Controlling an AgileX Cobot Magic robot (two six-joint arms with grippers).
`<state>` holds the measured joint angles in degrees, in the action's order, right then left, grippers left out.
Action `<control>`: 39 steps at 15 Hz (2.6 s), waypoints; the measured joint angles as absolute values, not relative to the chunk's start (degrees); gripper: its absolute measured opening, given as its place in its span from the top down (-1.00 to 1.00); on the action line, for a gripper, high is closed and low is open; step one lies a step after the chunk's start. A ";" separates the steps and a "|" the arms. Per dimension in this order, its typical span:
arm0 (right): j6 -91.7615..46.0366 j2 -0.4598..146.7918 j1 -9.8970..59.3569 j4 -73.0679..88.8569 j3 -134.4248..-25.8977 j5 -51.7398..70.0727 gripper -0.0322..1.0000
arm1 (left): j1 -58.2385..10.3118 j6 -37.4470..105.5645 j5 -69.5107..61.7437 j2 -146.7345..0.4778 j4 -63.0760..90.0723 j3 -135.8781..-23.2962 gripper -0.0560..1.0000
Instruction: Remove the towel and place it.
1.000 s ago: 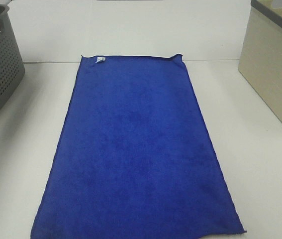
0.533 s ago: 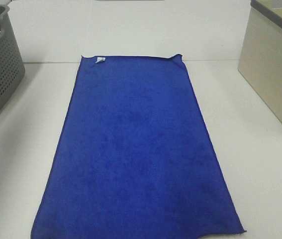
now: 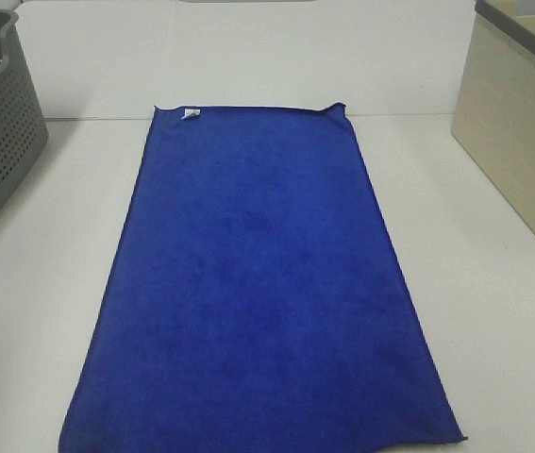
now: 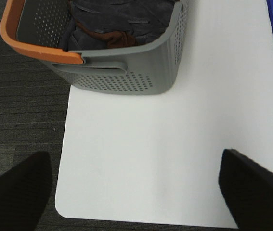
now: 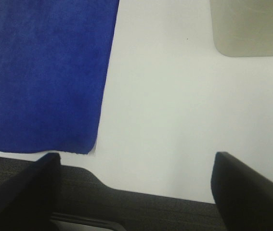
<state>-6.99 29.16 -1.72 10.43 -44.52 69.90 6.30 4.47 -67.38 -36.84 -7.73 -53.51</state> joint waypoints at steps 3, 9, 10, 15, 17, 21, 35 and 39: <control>-8.71 18.16 -1.72 10.20 -37.82 67.84 -0.65 | 6.30 4.47 -59.87 -26.64 -7.79 -41.83 -0.77; -10.83 1.66 -1.72 9.85 -30.19 67.32 -0.64 | 6.30 4.47 -58.33 -9.91 -6.25 -34.43 -0.77; -11.46 0.17 -1.72 9.80 -29.16 67.32 -0.64 | 6.30 4.53 -59.47 -7.68 -4.93 -34.43 -0.77; -12.03 -0.23 -1.72 9.28 -26.53 64.63 -0.61 | 6.30 9.05 -62.74 0.17 0.40 -30.14 -0.77; -12.03 -0.23 -1.72 9.28 -26.53 64.11 -0.61 | 6.30 8.94 -62.17 0.29 0.46 -29.79 -0.77; -12.03 -0.23 -1.72 9.28 -26.53 64.11 -0.61 | 6.30 8.82 -61.99 0.29 0.52 -29.79 -0.77; -12.03 -0.23 -1.72 9.34 -26.53 64.11 -0.61 | 1.09 5.96 -61.99 0.29 4.53 -29.79 -0.77; -12.03 -0.23 -1.72 9.34 -26.53 64.11 -0.61 | 1.09 5.96 -61.99 0.29 4.53 -29.79 -0.77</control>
<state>-12.03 -0.23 -1.72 9.34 -26.53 64.11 1.09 5.96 -61.99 0.29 4.53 -29.79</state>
